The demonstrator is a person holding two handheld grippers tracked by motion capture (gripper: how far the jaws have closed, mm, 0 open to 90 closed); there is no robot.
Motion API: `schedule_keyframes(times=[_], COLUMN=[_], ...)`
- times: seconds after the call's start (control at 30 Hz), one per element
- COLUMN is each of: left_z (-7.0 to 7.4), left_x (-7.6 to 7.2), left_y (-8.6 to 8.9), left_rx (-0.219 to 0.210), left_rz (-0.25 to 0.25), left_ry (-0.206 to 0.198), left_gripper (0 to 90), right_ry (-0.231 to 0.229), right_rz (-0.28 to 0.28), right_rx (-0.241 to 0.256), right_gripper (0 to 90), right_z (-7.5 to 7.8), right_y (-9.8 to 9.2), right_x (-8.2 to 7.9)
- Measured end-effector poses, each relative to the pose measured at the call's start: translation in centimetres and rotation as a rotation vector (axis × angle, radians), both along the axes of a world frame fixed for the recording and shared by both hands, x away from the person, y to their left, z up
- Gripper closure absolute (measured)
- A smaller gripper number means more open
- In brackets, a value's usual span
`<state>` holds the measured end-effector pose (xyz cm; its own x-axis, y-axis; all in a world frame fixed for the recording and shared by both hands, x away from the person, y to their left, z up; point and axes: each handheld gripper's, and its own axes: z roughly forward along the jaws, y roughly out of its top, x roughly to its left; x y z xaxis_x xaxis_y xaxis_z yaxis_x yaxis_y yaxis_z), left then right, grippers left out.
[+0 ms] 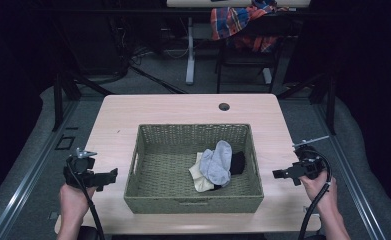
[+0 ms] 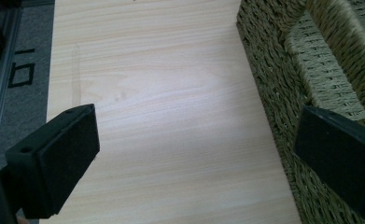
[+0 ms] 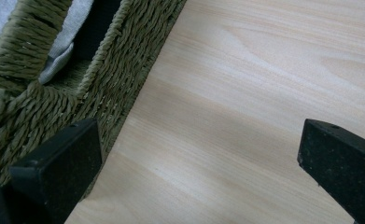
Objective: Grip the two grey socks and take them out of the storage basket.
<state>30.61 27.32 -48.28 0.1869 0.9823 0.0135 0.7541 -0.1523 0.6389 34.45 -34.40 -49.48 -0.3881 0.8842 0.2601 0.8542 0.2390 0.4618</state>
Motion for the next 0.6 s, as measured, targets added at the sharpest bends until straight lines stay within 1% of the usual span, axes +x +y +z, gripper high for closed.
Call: schedule_keyframes(times=[0.1, 0.2, 0.23, 0.3, 0.43, 0.53, 0.6], left_z=[0.1, 0.0, 0.0, -0.1, -0.1, 0.0, 0.0], left_x=[0.0, 0.0, 0.0, 0.0, -0.1, -0.1, -0.2], left_y=[0.0, 0.1, 0.1, 0.1, 0.3, 0.4, 0.4], left_rx=[0.002, 0.001, 0.0, -0.001, -0.008, -0.014, -0.014], left_rz=[0.003, 0.002, 0.003, 0.005, 0.006, 0.009, 0.008], left_ry=[-0.002, -0.006, -0.005, -0.005, -0.002, -0.005, -0.004], left_gripper=[0.7, 0.7, 0.7, 0.6, 0.6, 0.6, 0.5], right_ry=[-0.005, 0.004, -0.001, 0.005, 0.01, -0.005, -0.019], right_rz=[0.006, 0.019, 0.017, 0.013, 0.009, 0.011, 0.013], right_rx=[-0.004, -0.008, -0.015, -0.003, 0.001, -0.02, -0.013], right_gripper=[0.0, 0.0, 0.0, 0.0, 0.0, 0.0, 0.0], right_z=[0.2, 0.3, 0.2, 0.1, 0.3, 1.0, 1.4], right_y=[0.1, 0.3, 0.4, 0.3, 0.3, 0.6, 0.7], right_x=[-0.1, -0.1, 0.0, 0.1, 0.2, 0.3, 0.3])
